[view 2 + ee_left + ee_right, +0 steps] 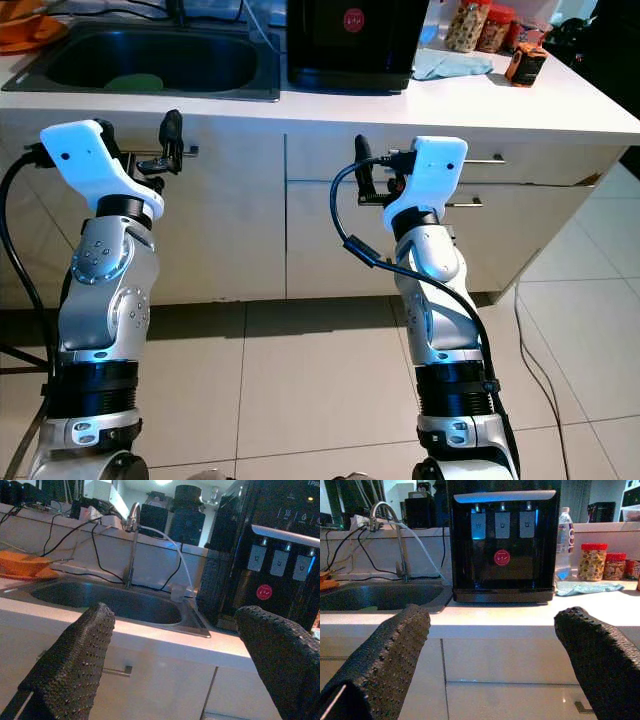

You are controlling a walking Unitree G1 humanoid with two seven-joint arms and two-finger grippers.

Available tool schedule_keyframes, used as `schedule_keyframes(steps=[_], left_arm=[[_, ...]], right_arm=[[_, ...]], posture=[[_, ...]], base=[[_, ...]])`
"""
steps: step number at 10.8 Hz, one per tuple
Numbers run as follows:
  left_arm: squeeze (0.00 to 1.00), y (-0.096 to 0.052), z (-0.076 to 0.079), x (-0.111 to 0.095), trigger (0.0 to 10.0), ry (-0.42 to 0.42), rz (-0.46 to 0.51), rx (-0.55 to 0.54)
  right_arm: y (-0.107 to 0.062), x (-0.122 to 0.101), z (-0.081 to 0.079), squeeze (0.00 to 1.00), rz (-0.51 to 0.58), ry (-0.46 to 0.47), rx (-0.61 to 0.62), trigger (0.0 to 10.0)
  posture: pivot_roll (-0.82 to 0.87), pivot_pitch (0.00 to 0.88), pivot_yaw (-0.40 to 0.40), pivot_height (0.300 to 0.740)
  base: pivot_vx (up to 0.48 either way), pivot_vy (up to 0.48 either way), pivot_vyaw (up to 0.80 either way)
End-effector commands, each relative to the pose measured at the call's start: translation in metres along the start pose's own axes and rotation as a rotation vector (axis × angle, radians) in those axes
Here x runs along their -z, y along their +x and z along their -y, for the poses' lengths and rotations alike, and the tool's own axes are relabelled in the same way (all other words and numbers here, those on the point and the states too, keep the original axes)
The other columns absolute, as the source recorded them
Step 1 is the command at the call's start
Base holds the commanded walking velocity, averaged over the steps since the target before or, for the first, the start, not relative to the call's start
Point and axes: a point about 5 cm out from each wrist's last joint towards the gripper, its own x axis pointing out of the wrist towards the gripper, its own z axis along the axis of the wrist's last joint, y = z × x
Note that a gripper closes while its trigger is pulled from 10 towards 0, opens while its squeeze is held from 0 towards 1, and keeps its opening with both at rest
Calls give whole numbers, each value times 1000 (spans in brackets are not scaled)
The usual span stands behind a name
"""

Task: Kitchen organization

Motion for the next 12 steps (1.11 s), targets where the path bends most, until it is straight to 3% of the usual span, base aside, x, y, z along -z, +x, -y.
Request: schedule_keyframes(steps=[1, 3, 12], left_arm=[[0, 2, 3, 0, 10000, -13, -13, -2], [0, 7, 2, -2, 10000, -21, -13, -3], [0, 8, 3, -1, 10000, -15, -33, 6]], right_arm=[[1, -1, 4, 0, 3, 12, 17, 10000], [4, -2, 3, 0, 6, 16, 17, 10000], [2, -1, 3, 0, 4, 22, 24, 10000]], posture=[[-38, 14, -68, 740], [-41, 27, -66, 740], [-45, 32, -56, 740]], base=[[0, 0, 0], [0, 0, 0], [0, 480, 0]])
